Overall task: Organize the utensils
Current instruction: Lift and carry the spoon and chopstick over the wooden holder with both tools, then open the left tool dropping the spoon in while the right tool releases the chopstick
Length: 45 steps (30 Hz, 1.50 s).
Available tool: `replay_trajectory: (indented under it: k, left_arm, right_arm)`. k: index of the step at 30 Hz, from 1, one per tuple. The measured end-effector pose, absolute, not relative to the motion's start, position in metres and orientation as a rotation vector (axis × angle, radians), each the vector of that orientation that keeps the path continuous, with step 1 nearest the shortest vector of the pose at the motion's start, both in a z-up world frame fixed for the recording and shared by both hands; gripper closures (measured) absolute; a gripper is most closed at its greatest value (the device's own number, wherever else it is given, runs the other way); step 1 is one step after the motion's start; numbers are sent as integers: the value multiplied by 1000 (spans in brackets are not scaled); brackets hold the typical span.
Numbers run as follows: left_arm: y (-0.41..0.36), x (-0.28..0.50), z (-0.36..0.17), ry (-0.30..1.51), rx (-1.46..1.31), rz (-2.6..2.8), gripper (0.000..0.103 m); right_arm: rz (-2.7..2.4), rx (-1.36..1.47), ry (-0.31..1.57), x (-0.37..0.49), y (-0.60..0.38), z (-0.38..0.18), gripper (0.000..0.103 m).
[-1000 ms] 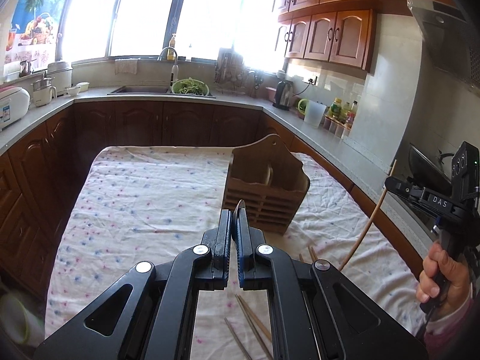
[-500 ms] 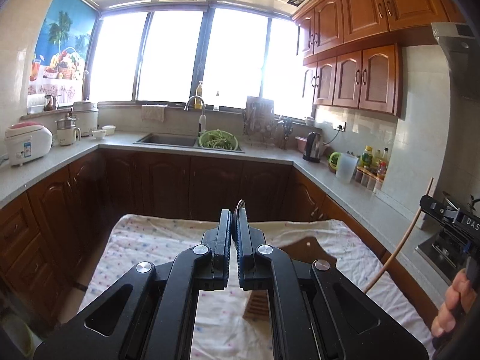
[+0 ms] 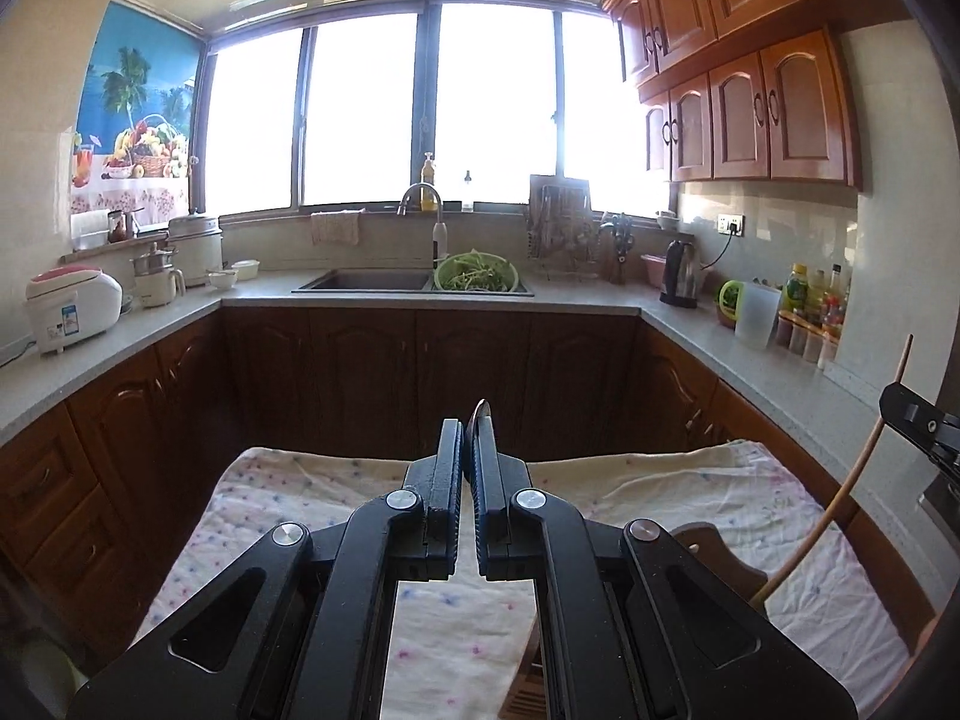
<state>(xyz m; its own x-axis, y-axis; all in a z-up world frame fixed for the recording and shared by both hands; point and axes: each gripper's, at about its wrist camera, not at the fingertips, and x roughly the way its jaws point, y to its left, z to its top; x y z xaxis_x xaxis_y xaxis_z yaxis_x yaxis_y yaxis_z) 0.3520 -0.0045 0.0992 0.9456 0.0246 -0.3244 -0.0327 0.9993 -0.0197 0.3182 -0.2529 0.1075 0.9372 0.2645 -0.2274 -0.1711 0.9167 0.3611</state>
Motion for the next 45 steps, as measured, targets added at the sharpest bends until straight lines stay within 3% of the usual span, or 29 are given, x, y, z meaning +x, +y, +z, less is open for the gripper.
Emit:
replay_trajectory:
  k: [9, 32, 34, 35, 36, 37, 40, 41, 43, 45]
  left_arm:
    - [-30, 361, 56, 409, 49, 8, 100]
    - [-44, 363, 58, 475, 88, -57, 99]
    - [-43, 359, 61, 471, 85, -62, 88]
    - [-42, 356, 63, 466, 84, -59, 81]
    - [-40, 352, 65, 456, 81, -56, 67]
    - [-38, 347, 68, 444, 76, -55, 58]
    - [-29, 333, 74, 428, 51, -48, 52]
    - [-25, 329, 76, 428, 41, -51, 50]
    - [-17, 318, 79, 428, 27, -36, 31]
    - [-7, 304, 81, 416, 5, -27, 22]
  right_arm:
    - [216, 365, 358, 326, -250, 60, 97]
    - [227, 382, 407, 329, -254, 63, 91]
    - [230, 386, 406, 326, -255, 64, 77]
    - [234, 393, 402, 324, -257, 65, 57]
    - [236, 401, 394, 321, -259, 66, 46]
    - [233, 408, 385, 317, -261, 67, 45]
    - [233, 430, 369, 307, -267, 71, 41]
    - [235, 437, 366, 304, -269, 73, 37]
    - [241, 448, 363, 297, -272, 74, 29]
    - [245, 452, 358, 288, -275, 74, 15]
